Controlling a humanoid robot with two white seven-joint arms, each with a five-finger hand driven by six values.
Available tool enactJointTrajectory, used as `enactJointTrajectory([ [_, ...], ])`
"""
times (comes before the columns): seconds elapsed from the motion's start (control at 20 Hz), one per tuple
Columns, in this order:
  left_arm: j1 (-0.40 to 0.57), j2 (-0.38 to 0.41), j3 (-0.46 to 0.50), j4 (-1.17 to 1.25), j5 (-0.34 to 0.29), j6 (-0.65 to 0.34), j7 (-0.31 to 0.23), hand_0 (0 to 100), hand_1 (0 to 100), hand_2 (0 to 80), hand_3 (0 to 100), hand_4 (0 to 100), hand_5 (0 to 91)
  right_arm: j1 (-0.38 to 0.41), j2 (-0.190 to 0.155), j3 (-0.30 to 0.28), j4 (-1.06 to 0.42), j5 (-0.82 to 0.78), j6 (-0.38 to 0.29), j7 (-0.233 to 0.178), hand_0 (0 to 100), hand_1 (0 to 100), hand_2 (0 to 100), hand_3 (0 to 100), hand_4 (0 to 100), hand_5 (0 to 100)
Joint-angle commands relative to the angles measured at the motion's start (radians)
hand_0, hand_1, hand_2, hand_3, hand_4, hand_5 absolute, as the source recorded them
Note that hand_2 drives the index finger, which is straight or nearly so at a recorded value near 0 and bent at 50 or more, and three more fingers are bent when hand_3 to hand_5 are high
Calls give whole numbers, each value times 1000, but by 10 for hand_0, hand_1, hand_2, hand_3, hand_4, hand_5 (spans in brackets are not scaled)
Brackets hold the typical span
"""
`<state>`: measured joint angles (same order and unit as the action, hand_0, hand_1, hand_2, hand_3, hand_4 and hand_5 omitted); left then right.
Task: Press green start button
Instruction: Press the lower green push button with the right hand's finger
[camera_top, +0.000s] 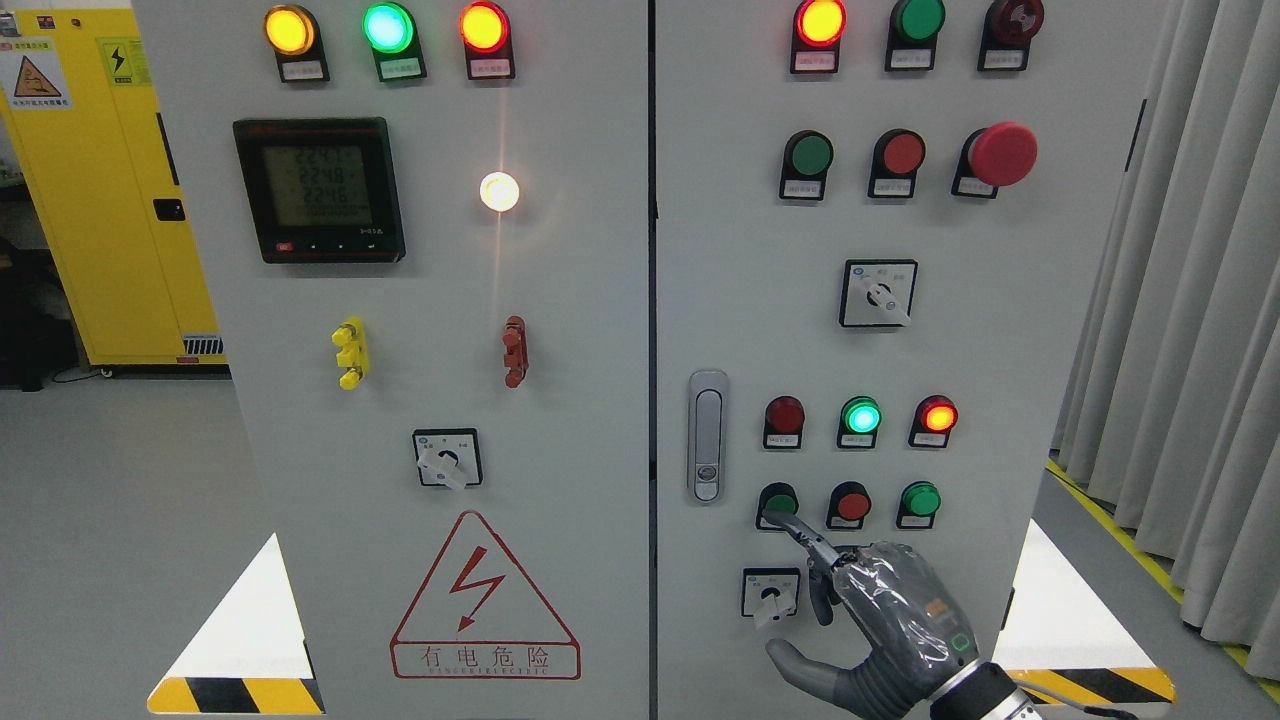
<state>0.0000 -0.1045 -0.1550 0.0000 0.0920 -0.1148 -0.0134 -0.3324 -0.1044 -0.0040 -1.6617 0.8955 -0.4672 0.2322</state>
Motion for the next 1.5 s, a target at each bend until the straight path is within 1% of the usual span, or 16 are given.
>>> enactJointTrajectory([
  [0.0,-21,0,0,-28,0,0,0,120,556,0,0,0,0,-7,0,-22,52,-6,18,-2,309,679,0,837,816,830],
  [0.35,-21,0,0,-28,0,1,0,120,556,0,0,0,0,-36,0,-25,66,-9,21,-4,340,678,0,837,810,824],
  [0.6,-21,0,0,-28,0,0,0,120,556,0,0,0,0,-36,0,-27,72,-9,21,-5,358,678,0,836,804,821],
  [0.9,-21,0,0,-28,0,0,0,120,556,0,0,0,0,-36,0,-27,72,-9,48,-7,368,678,0,836,803,819],
  [1.1,-21,0,0,-28,0,0,0,120,556,0,0,0,0,-30,2,-28,59,-15,42,-11,374,679,0,836,801,816],
  [1.2,-21,0,0,-28,0,1,0,120,556,0,0,0,0,-24,2,-33,28,-24,41,-11,378,679,0,835,792,816],
  [1.3,-21,-1,0,-28,0,0,0,120,556,0,0,0,0,-5,2,-36,4,-85,39,-4,391,681,0,797,746,811],
  [1.35,-21,0,0,-28,0,0,0,120,556,0,0,0,0,2,2,-34,-10,-119,39,-1,404,680,0,722,679,805],
  [1.4,-21,-1,0,-28,0,0,0,120,556,0,0,0,0,13,2,-34,-26,-144,39,-1,411,680,0,650,681,792],
  [1.45,-21,0,0,-28,0,0,0,120,556,0,0,0,0,25,2,-36,-38,-158,38,-1,420,678,0,675,700,759],
])
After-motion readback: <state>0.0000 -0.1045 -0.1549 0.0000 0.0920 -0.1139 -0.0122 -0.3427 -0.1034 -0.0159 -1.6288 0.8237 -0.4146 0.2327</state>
